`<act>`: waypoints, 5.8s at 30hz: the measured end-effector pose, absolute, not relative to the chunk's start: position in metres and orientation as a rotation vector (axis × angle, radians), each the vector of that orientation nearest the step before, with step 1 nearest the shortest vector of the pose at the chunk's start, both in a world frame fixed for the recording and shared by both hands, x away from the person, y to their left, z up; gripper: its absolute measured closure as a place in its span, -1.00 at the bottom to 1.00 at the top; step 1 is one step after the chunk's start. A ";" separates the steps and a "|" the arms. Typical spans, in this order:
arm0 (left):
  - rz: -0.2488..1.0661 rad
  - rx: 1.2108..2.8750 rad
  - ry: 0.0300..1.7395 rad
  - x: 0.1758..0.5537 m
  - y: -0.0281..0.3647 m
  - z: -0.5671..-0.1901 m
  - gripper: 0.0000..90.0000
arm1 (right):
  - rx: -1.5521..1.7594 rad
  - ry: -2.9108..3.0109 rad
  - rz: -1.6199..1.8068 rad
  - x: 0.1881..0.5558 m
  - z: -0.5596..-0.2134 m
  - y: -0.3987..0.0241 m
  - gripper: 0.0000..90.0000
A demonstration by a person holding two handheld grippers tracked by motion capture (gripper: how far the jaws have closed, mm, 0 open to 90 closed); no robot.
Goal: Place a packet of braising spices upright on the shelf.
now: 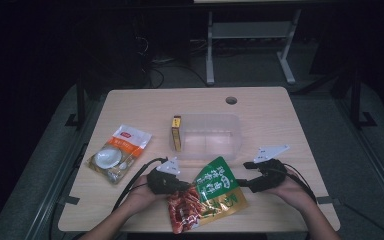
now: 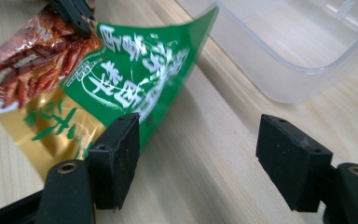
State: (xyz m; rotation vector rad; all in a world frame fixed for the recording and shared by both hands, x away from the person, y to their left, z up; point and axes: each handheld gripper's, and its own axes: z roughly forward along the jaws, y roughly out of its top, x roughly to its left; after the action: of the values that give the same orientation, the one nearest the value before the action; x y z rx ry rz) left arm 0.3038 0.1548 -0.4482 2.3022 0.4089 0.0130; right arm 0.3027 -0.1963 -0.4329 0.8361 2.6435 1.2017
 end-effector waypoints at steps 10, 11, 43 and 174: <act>0.124 2.178 0.480 0.304 0.188 -0.426 1.00 | 0.860 2.579 1.277 0.302 -0.426 -0.207 -0.34; 0.133 2.158 0.490 0.304 0.191 -0.424 1.00 | 0.861 2.573 1.283 0.302 -0.425 -0.208 -0.34; 0.323 1.808 0.584 0.295 0.205 -0.383 1.00 | 0.822 2.471 1.760 0.316 -0.403 -0.140 0.27; 0.180 2.155 0.565 0.299 0.217 -0.438 -0.66 | 0.838 2.384 1.257 0.379 -0.328 -0.190 1.00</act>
State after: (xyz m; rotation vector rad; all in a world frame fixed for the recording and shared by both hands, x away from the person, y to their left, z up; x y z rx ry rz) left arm 0.2989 0.2174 -0.4376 2.1553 0.5645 0.1796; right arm 0.3795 -0.1903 -0.3282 0.8376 2.3839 1.2574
